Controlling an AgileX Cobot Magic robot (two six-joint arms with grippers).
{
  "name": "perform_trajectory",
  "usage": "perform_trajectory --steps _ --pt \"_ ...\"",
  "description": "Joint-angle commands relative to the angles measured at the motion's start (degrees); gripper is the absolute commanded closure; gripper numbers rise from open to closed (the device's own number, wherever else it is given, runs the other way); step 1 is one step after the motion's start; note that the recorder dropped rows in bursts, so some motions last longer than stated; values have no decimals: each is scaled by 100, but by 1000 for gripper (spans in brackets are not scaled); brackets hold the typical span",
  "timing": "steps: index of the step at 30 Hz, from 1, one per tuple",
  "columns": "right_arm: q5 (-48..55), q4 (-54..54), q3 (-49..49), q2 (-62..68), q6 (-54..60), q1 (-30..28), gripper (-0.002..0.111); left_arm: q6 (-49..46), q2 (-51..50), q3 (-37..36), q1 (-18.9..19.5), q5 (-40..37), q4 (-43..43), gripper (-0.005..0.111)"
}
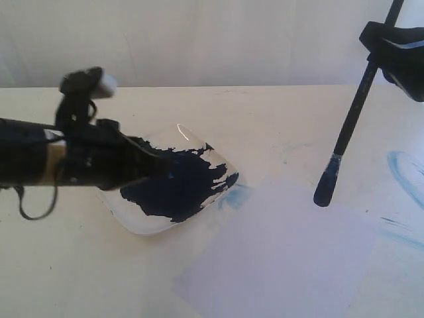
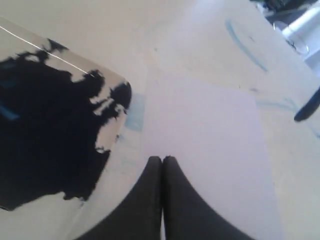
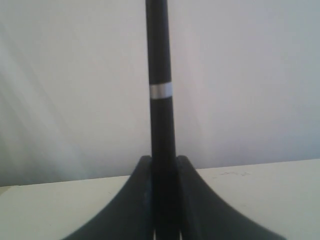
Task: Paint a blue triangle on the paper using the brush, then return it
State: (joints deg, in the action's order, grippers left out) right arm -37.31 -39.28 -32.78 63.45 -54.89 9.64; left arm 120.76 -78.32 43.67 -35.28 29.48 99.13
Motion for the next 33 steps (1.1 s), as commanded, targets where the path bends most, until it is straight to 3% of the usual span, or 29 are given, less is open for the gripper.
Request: perform_trajectory --steps 1,6,10,12,17,26,31,33 --pt "42 -178 16 -2 91 -66 108 2 -468 -125 -968 -737 -75 107" --pt "42 -257 16 -2 91 -66 108 -1220 -947 -389 -1654 -546 -1773 107" --pt "42 -269 16 -2 74 -66 108 -2215 -1443 -390 -1669 816 -2957 107" --pt "42 -294 16 -2 74 -66 108 -2451 -1713 -390 -1669 1083 -3289 107" --pt "-11 -292 16 -2 74 -66 108 -2578 -2157 -390 -1669 1056 -3461 107" --pt "-278 -663 16 -2 36 -52 108 -3004 -2237 -390 -1669 12 -3913 107" --pt "-672 -752 16 9 36 -52 108 -3087 -2282 -390 -1669 32 -4011 107" --pt "-672 -766 16 9 36 -52 108 -3098 -2461 -390 -1625 409 -4115 107"
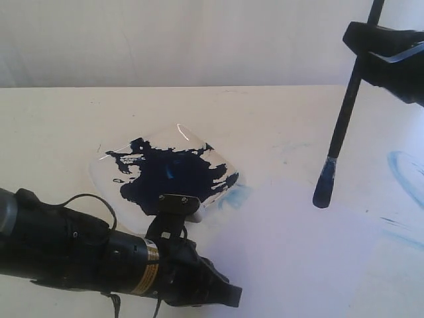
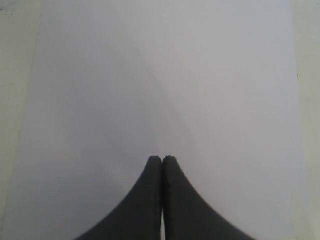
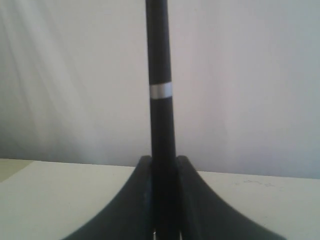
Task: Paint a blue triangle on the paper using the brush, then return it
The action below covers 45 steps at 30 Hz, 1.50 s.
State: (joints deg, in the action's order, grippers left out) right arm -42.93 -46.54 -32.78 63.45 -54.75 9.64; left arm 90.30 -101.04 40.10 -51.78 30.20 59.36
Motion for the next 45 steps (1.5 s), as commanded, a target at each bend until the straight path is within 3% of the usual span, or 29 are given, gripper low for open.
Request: perform_trajectory --steps 1,5,23,29,39,45 --pt "-136 -55 16 9 22 -52 108 -52 -298 -33 92 585 -138 107" --pt "-227 -162 16 9 22 -52 108 -82 -439 -33 245 752 -99 107" --pt "-333 -188 16 368 22 -52 108 -175 -574 -33 245 333 2 107" --pt "-1217 90 16 943 774 -52 108 -188 -863 -33 245 564 31 107" --pt "-1224 765 16 1394 1350 -52 108 -230 -854 -33 245 784 31 107" --pt "-1235 765 16 1394 1350 -52 108 -197 -654 -47 245 433 184 107"
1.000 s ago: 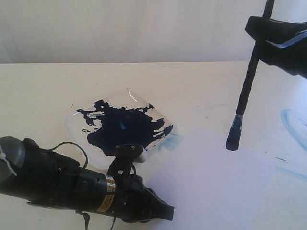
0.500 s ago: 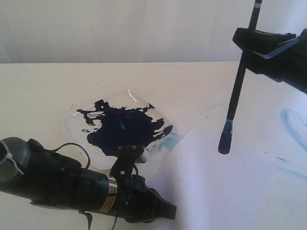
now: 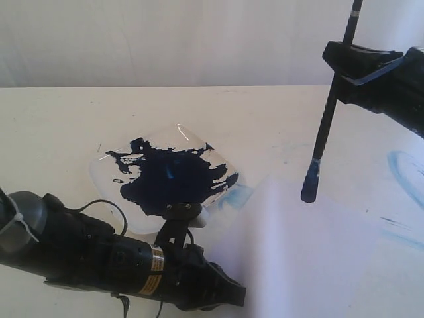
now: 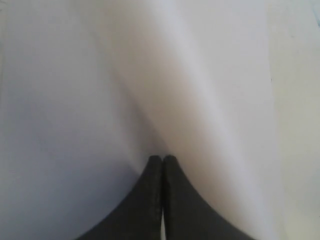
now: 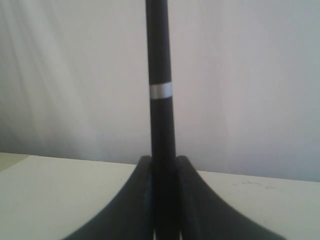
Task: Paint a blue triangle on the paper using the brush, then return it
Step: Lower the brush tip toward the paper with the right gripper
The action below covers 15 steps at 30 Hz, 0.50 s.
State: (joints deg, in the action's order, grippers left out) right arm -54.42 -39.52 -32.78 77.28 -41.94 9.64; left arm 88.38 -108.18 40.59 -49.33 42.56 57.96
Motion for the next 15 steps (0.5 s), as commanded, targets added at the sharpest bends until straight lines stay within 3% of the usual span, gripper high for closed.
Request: perform_trajectory --steps 1,15 --pt "-86 54 16 10 70 -52 108 9 130 -133 0 -935 338 107" --pt "-97 -41 16 10 125 268 108 9 420 -283 0 -1368 392 107"
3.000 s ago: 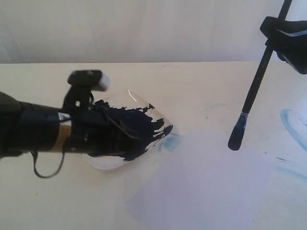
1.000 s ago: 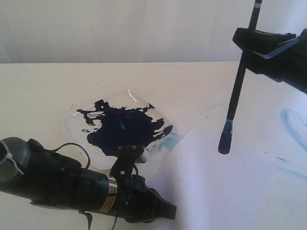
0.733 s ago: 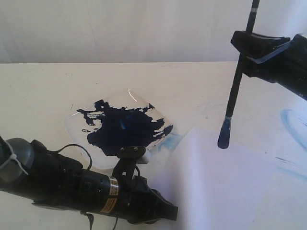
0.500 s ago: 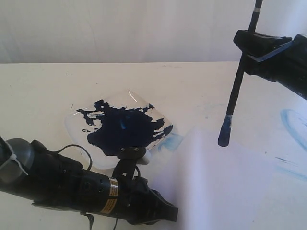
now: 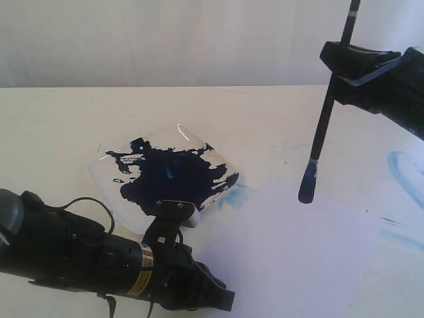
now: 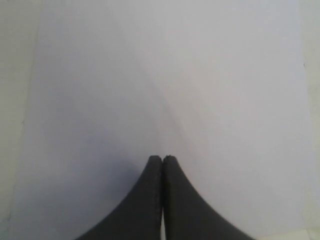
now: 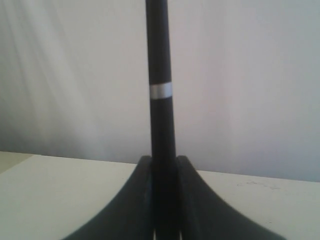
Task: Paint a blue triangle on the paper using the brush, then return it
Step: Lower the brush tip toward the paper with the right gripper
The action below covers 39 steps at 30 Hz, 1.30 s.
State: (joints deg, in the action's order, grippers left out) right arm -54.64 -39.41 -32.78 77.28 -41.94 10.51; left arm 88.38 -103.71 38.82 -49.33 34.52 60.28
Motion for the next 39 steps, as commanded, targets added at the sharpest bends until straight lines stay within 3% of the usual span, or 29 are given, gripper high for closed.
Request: perform_trajectory --steps 1,17,23,32,39 --pt "-67 -53 16 10 233 218 108 9 -28 -106 0 -564 159 107" --pt "-581 324 -277 936 461 275 108 -39 -28 -106 0 -503 159 107" --pt "-581 684 -329 1319 1173 306 108 -39 -28 -106 0 -503 159 107" --pt "-309 2578 -337 1382 2569 1220 108 -84 -28 -106 0 -502 159 107" --pt "-158 2506 -314 1382 2634 1409 108 -84 -28 -106 0 -502 159 107"
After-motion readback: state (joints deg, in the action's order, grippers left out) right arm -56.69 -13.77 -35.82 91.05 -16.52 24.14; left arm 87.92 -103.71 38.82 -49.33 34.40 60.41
